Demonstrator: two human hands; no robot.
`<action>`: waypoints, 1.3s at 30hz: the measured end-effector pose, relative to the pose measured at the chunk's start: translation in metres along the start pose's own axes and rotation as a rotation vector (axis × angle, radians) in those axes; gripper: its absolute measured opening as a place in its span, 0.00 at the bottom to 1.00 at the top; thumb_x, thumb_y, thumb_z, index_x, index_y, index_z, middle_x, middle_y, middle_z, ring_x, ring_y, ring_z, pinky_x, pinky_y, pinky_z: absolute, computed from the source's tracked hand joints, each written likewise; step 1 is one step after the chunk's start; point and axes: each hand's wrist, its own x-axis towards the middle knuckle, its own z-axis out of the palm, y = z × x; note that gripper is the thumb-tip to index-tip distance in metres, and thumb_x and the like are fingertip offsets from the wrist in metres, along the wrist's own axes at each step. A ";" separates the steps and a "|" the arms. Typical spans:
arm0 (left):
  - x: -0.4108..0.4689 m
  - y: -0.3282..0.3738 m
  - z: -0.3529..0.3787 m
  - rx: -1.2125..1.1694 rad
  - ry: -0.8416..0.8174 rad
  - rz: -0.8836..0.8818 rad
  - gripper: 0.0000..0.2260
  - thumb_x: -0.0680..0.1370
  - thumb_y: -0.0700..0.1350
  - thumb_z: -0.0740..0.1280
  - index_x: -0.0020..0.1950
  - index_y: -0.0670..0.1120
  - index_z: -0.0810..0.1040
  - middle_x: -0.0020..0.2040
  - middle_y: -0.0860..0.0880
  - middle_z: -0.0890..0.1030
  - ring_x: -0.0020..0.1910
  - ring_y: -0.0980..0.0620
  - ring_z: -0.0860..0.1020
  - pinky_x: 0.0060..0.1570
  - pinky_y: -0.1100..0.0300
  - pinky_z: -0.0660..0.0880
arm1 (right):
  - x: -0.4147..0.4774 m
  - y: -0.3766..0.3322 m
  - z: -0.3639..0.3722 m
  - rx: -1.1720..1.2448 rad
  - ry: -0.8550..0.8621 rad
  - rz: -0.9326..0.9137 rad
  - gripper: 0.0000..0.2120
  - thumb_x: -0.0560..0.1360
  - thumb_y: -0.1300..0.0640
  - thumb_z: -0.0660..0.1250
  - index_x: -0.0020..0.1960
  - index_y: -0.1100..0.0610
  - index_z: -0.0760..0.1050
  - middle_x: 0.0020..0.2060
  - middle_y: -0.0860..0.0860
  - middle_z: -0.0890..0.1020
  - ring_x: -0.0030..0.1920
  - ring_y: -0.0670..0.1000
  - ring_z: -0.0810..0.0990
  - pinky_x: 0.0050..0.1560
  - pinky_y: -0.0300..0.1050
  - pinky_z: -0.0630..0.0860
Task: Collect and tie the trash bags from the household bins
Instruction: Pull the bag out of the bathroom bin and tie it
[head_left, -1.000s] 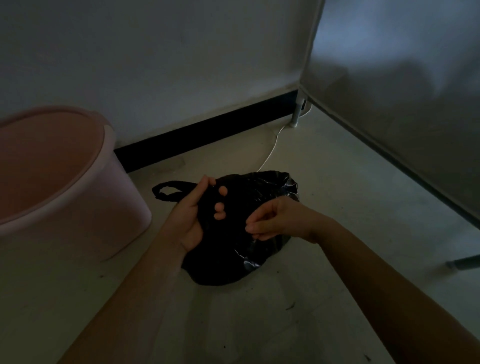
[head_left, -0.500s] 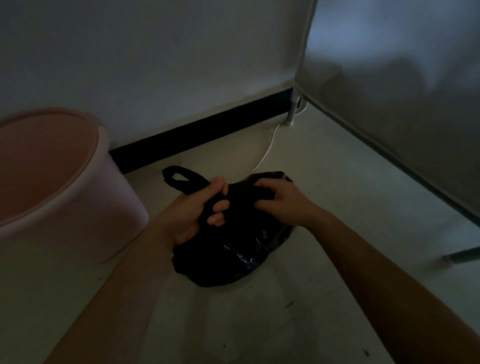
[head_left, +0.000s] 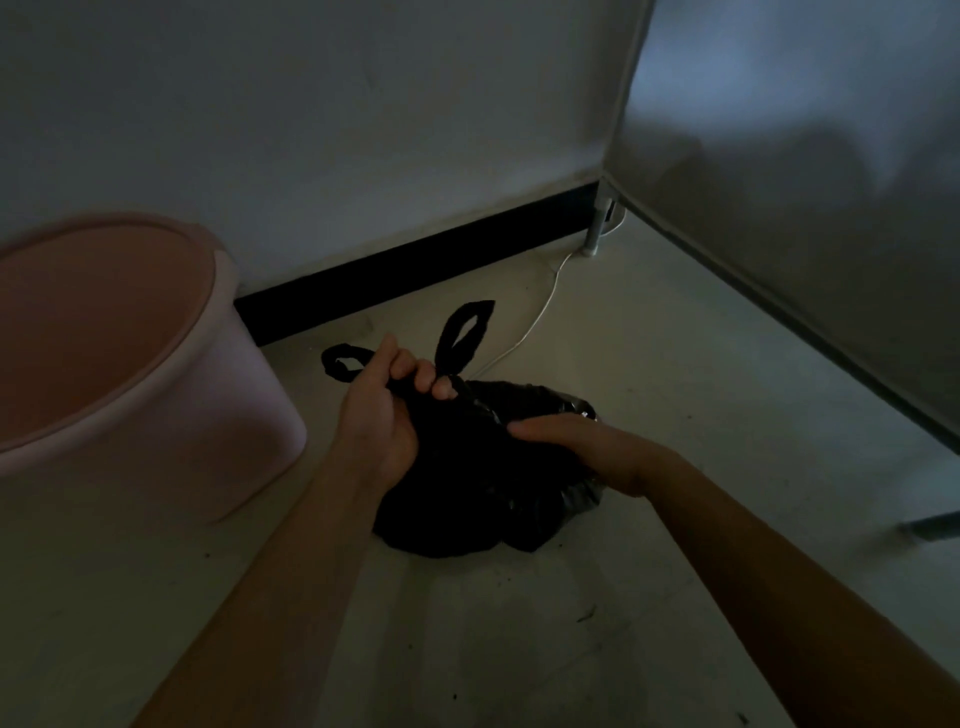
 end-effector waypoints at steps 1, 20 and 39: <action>-0.001 0.001 0.001 0.020 -0.014 -0.004 0.21 0.84 0.53 0.56 0.33 0.48 0.61 0.30 0.48 0.65 0.29 0.49 0.69 0.44 0.55 0.69 | -0.001 0.001 0.000 0.062 0.035 -0.014 0.18 0.77 0.45 0.62 0.56 0.55 0.82 0.48 0.49 0.86 0.48 0.46 0.85 0.47 0.36 0.79; 0.003 0.017 0.001 0.030 0.051 0.238 0.25 0.85 0.55 0.52 0.29 0.48 0.62 0.29 0.47 0.74 0.38 0.45 0.81 0.57 0.47 0.78 | 0.010 -0.011 -0.042 0.298 0.921 -0.265 0.14 0.80 0.53 0.65 0.57 0.62 0.81 0.38 0.50 0.82 0.33 0.45 0.78 0.32 0.35 0.71; -0.005 0.027 0.004 1.545 0.362 0.306 0.44 0.72 0.75 0.37 0.45 0.42 0.79 0.41 0.43 0.80 0.41 0.43 0.80 0.44 0.52 0.74 | 0.010 -0.034 -0.021 0.189 0.728 -0.467 0.14 0.83 0.46 0.57 0.60 0.50 0.78 0.52 0.52 0.84 0.47 0.50 0.86 0.47 0.42 0.82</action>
